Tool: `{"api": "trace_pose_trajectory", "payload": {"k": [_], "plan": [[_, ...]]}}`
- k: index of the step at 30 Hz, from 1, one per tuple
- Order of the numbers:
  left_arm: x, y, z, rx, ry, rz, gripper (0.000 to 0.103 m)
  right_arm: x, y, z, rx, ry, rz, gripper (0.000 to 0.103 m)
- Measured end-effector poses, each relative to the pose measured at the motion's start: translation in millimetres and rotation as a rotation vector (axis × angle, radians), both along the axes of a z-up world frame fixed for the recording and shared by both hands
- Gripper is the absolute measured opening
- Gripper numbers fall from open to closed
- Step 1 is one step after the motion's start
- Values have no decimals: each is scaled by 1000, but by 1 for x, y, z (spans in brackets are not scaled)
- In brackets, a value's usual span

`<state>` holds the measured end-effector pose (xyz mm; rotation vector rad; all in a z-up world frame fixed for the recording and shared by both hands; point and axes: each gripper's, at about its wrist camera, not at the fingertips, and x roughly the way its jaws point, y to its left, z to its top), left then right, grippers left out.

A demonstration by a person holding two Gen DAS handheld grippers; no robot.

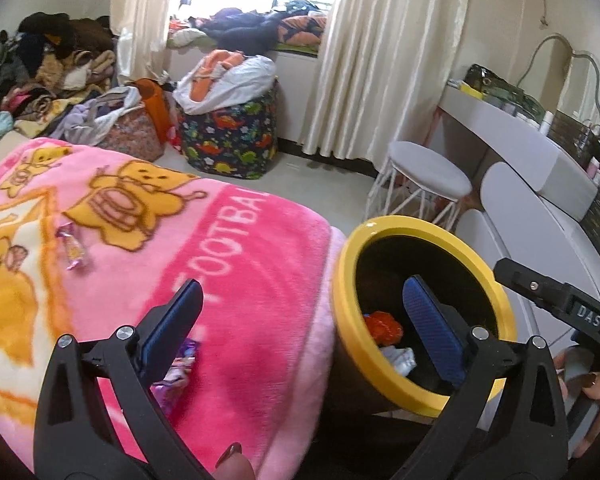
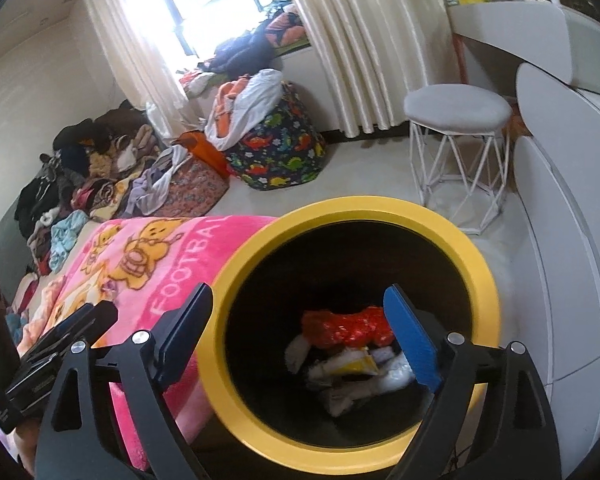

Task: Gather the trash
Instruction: 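Move both tools back over the last wrappers on the blanket, then grasp the purple candy wrapper with the right tool while the left tool grasps the pink-orange snack bag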

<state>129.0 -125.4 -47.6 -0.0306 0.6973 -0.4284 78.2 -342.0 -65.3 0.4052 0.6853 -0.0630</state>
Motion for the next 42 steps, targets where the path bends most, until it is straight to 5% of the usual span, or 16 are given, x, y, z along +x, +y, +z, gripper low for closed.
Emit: {"api": "trace_pose_trajectory", "payload": {"k": [16,42], "plan": [[13,81,0,-12,-13,166,92,12,77,4,-8,-17,179,85],[49,180,-26,-73,72,348,92,44,208,-31,20,130,428,85]]}}
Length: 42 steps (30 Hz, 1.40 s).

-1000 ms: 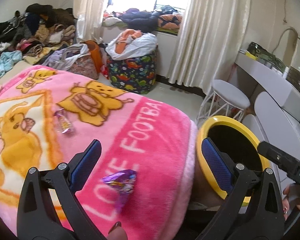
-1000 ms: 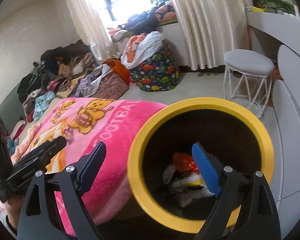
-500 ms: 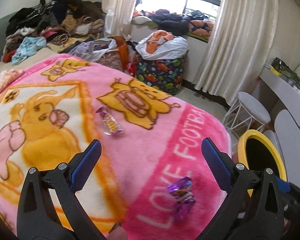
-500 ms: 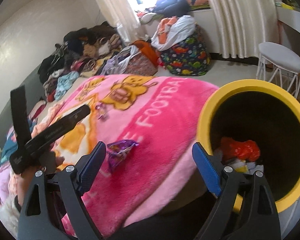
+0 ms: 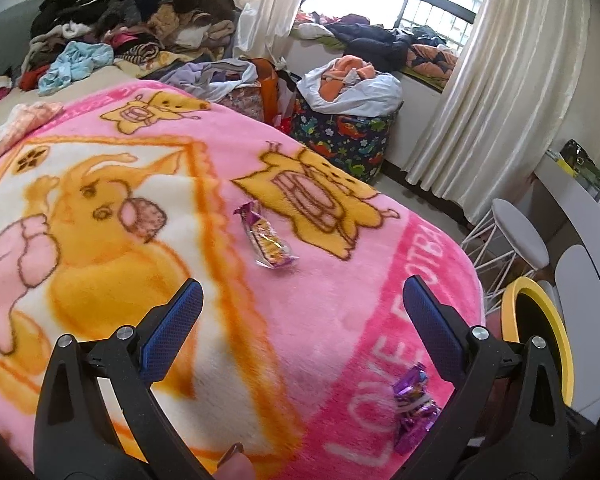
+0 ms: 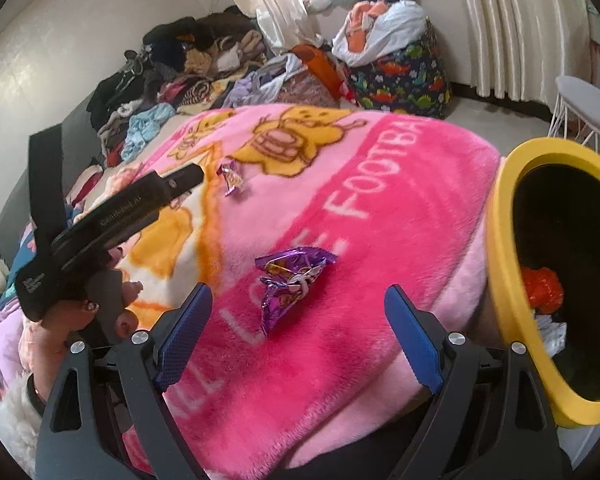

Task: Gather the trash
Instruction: 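Grasp the purple candy wrapper with the right tool while the left tool grasps the pink-orange snack bag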

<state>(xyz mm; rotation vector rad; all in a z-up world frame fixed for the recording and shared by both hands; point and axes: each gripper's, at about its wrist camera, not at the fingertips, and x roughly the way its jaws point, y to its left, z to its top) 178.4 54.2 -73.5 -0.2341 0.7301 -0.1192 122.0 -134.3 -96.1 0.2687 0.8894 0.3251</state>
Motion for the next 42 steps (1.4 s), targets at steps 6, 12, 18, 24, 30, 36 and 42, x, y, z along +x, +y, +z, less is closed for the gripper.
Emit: {"api": "trace_pose_trajectory", "payload": {"k": [6,12,18,24,30,36,42], "plan": [[18,8,-2,5,17,-5,92,21,15,-15,-11,75,23,85],[42,10,-10,-9,57,-16,84,38,33,-34,-26,161,57,67],[62,6,-28,-39,114,-30,79,45,36,-52,-31,231,82,25],[71,-1,-43,-63,150,-19,74,42,20,-49,22,223,70,14],[76,-8,-51,-72,168,-3,70,32,-2,-36,67,162,53,14],[83,-7,-58,-57,183,52,61,24,-18,-24,60,96,40,14],[91,-2,-65,-8,213,104,25,25,-26,-20,58,71,29,14]]}}
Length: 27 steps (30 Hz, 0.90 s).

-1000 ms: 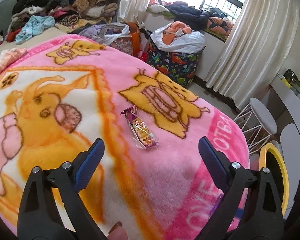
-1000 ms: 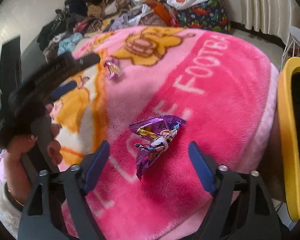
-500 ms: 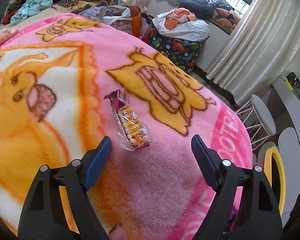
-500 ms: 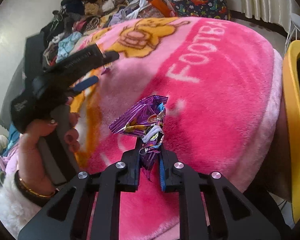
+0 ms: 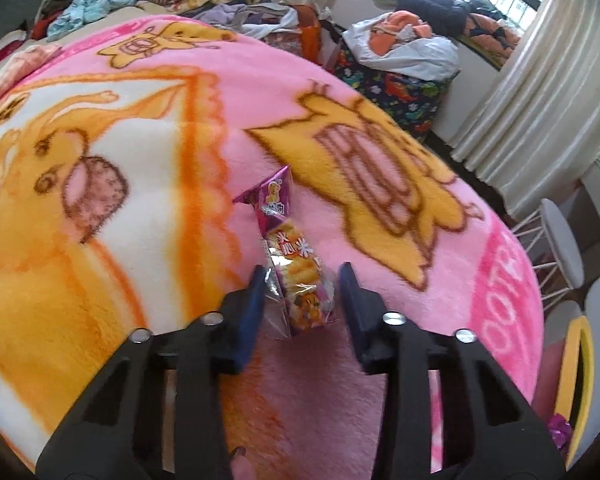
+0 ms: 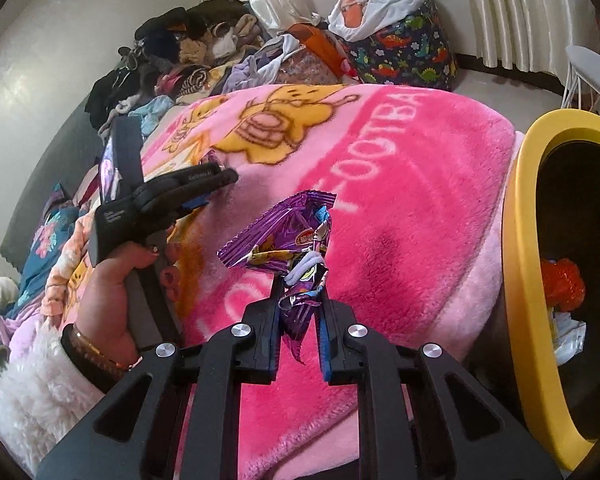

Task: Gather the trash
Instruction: 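Grasp the purple candy wrapper with the right tool while the left tool grasps the pink-orange snack bag, then carry the purple wrapper and pink-orange snack bag over the yellow bin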

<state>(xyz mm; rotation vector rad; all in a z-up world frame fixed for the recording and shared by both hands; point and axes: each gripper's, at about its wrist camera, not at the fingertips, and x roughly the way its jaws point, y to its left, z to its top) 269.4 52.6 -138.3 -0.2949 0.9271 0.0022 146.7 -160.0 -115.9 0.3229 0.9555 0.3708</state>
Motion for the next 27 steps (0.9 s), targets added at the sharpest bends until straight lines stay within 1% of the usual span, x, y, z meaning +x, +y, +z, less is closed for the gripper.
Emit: {"api": "trace_pose_trajectory", "payload": {"k": [2,7,10,15,19,22,27], "plan": [[-2,1,1,18,-2,-5,20,-1,0,1,-1,-10,-1,14],[-14,-2,5,30,-18,-35,16,-4,1,3,9,-22,3,14],[-22,-3,7,23,-28,-52,15,-4,2,6,10,-28,6,14],[-37,-10,10,1,-44,-74,8,-9,-1,10,0,-43,2,14],[-51,-22,15,-14,-62,-114,7,-15,-7,15,-5,-58,-9,14],[-61,-35,21,-3,-78,-150,6,-20,-12,20,-8,-77,-22,14],[-77,-50,33,-12,-113,-187,6,-28,-25,30,-10,-102,-45,14]]}}
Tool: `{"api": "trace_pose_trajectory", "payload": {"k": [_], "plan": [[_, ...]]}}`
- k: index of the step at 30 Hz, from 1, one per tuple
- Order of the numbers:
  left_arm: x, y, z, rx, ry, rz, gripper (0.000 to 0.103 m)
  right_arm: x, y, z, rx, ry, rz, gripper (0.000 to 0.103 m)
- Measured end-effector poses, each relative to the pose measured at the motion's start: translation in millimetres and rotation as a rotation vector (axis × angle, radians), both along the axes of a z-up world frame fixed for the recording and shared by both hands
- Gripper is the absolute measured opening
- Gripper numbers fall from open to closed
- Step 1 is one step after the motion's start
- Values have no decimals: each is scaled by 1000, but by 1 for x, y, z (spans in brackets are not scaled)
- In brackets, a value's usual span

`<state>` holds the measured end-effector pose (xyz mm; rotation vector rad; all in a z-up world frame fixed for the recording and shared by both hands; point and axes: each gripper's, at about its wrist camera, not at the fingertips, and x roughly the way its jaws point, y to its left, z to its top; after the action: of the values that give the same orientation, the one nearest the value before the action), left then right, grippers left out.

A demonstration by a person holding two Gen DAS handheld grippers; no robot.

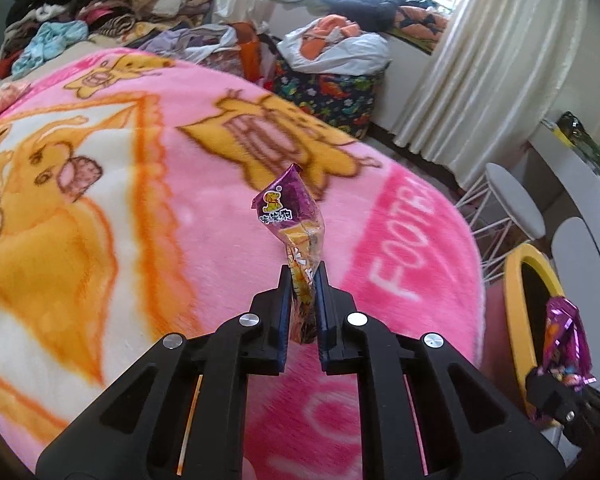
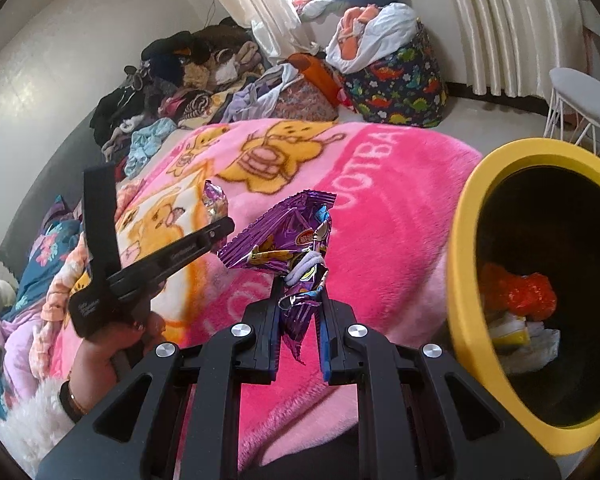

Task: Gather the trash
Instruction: 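Carry the purple wrapper and pink-orange snack bag over the yellow bin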

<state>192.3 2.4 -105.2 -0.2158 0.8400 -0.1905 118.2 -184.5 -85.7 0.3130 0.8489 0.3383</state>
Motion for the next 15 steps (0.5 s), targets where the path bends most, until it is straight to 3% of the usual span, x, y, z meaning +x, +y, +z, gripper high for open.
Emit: {"api": "trace_pose_trajectory", "payload": {"k": [15], "plan": [[-38,-33,40,-6,-103,-93,6,-21,-47,20,5,-58,-104,14]]}}
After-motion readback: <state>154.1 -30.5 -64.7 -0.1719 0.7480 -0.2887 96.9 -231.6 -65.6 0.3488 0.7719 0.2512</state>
